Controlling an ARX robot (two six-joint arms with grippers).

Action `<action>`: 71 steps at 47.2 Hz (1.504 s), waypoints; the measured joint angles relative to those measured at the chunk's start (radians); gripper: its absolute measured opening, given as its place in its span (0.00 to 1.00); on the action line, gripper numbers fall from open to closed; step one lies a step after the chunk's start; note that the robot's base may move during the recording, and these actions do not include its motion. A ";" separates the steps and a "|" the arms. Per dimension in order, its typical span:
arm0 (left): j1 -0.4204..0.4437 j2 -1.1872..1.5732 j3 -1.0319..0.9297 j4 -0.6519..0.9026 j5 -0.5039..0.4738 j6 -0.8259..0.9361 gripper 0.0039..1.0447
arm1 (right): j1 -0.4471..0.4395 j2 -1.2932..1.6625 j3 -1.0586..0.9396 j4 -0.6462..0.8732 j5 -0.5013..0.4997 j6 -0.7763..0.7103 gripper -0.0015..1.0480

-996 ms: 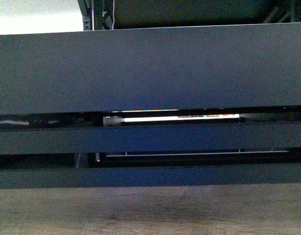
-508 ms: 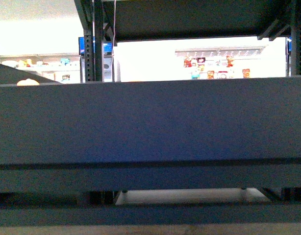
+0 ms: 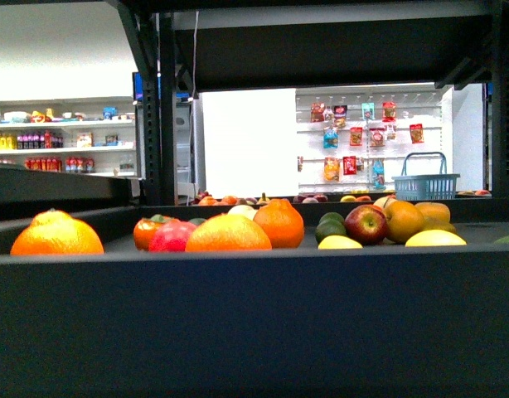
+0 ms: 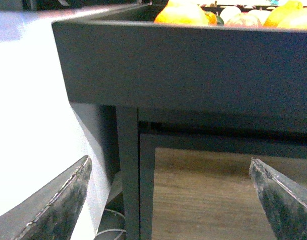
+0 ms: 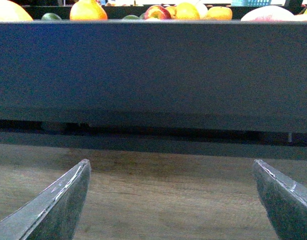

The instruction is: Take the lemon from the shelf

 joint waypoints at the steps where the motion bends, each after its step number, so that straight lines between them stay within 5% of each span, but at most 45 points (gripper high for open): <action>1: 0.000 0.000 0.000 0.000 0.000 -0.001 0.93 | 0.000 0.000 0.000 0.000 0.000 0.000 0.93; 71: 0.000 0.000 0.000 0.000 0.000 0.000 0.93 | 0.000 0.000 0.000 0.000 0.000 0.000 0.93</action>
